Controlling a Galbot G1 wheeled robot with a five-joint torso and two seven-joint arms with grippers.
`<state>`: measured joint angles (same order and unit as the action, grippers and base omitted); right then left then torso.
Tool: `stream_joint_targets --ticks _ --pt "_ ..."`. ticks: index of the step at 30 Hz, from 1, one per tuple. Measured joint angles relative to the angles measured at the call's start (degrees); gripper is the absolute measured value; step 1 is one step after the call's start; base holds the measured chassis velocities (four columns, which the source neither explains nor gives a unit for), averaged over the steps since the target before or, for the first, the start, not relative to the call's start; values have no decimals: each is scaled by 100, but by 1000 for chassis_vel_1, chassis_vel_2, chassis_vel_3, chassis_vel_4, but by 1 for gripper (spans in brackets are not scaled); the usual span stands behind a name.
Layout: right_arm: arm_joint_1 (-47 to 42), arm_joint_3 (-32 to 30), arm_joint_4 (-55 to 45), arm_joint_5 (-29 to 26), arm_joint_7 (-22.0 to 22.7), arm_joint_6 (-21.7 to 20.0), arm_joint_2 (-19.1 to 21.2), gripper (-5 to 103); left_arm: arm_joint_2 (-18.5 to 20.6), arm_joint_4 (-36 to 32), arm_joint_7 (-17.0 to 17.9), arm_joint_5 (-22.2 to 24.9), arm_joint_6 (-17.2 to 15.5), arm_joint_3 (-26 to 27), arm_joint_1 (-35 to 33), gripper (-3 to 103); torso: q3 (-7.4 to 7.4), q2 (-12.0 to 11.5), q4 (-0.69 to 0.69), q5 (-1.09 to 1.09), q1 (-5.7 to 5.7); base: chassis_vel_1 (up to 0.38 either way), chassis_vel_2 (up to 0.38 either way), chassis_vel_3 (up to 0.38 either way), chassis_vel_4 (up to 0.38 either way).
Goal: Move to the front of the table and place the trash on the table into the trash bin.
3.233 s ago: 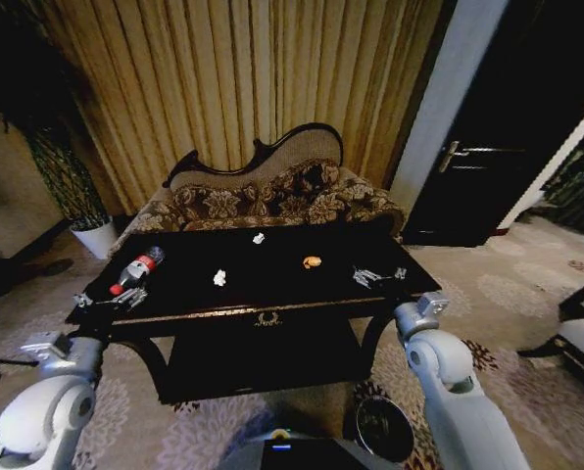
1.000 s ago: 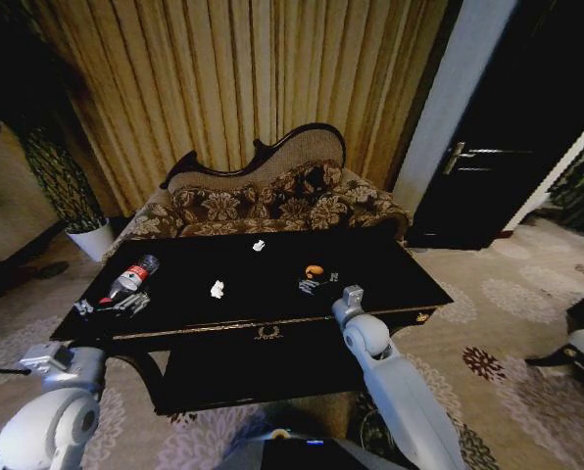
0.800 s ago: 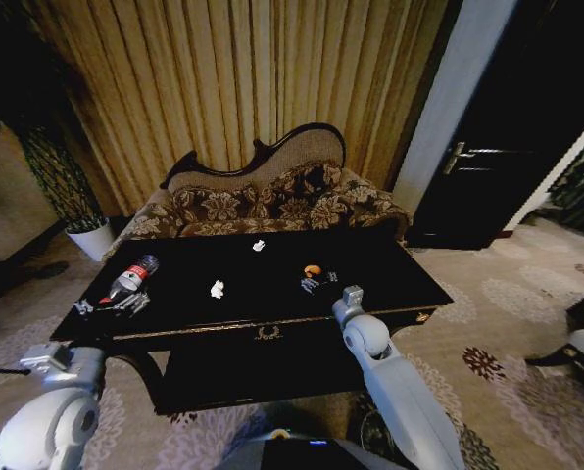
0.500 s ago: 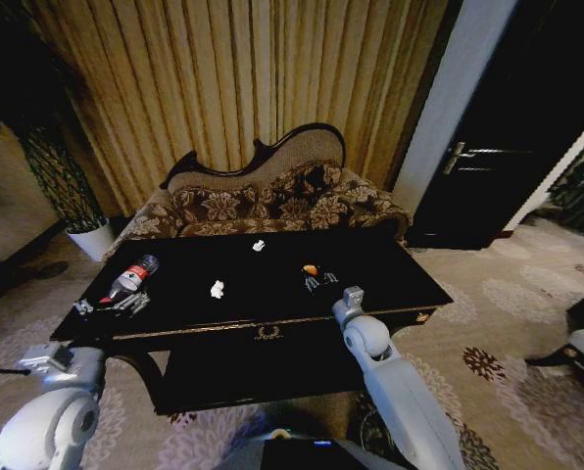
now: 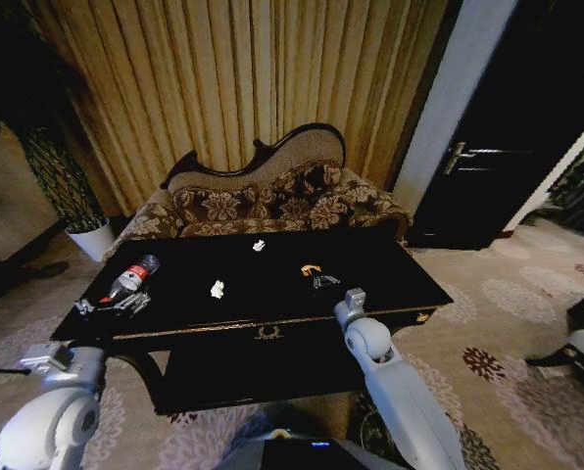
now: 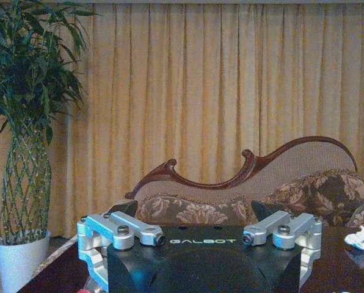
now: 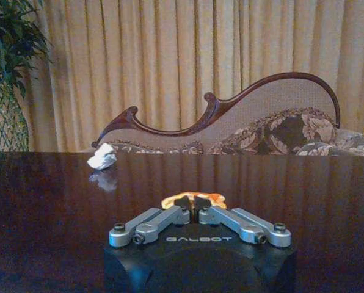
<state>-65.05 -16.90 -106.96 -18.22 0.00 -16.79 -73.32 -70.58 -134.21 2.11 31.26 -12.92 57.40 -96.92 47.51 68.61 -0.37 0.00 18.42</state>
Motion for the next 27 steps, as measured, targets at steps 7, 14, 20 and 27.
stream_joint_targets --ticks 7,14,20,27 --pt "-18 -108 -205 -81 1 15 -13 2 -19 0 -8 -14 0 -12 -10 100 0 0 0 0 0 0 0 0 0" --pt "-6 -286 -426 -188 0 13 -2 2 -31 1 -12 -19 5 -12 -14 100 0 0 0 0 0 0 0 0 0" --pt "-41 -501 -624 -260 1 12 25 2 -35 0 -14 -19 7 -19 -12 100 0 0 0 0 0 0 0 0 0" --pt "-271 -818 -985 -400 1 79 130 2 -37 2 -14 -19 9 -44 19 100 0 0 -1 0 0 0 0 0 0"
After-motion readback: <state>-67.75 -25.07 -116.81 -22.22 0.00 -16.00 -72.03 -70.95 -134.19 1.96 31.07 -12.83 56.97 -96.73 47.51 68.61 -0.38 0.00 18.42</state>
